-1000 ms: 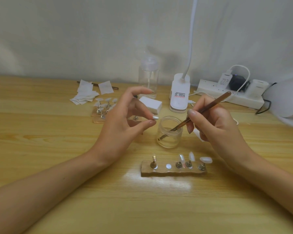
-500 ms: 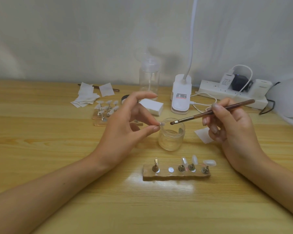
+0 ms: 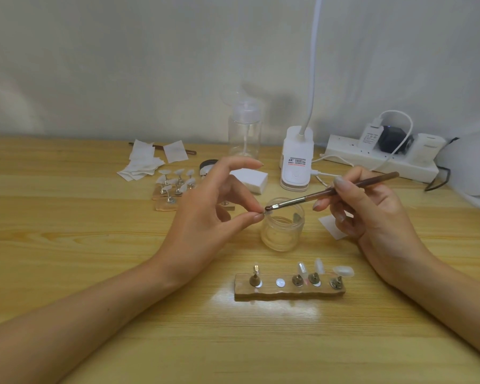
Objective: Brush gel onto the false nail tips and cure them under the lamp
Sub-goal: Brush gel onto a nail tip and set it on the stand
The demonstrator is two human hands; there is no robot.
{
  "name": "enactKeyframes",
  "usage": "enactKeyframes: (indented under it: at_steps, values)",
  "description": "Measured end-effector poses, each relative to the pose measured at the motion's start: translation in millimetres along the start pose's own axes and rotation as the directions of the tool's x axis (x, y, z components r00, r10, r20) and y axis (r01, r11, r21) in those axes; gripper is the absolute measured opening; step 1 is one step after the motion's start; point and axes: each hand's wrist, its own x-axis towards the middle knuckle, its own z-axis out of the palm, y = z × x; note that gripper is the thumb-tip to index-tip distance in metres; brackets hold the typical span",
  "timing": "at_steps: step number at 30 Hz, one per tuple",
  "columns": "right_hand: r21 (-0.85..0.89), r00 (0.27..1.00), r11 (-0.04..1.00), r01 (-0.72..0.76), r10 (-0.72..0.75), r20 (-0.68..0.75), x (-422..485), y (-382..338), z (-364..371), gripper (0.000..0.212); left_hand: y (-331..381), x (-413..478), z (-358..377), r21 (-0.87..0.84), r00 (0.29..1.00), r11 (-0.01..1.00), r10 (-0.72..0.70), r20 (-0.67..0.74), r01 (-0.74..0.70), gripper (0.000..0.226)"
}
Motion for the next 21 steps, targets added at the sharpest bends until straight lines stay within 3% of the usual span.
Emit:
enactKeyframes:
  at_steps: [6, 21]
  values:
    - [0.008, 0.997, 0.999, -0.036, 0.036, -0.072, 0.2, 0.1, -1.7, 0.019, 0.2, 0.4, 0.6, 0.0, 1.0, 1.0, -0.006, -0.001, 0.006, 0.055]
    - [-0.015, 0.998, 0.999, -0.029, 0.028, -0.052, 0.4, 0.9, -0.4, 0.019, 3.4, 0.0, 1.4, 0.027, 1.0, 0.999, 0.023, 0.005, -0.024, 0.054]
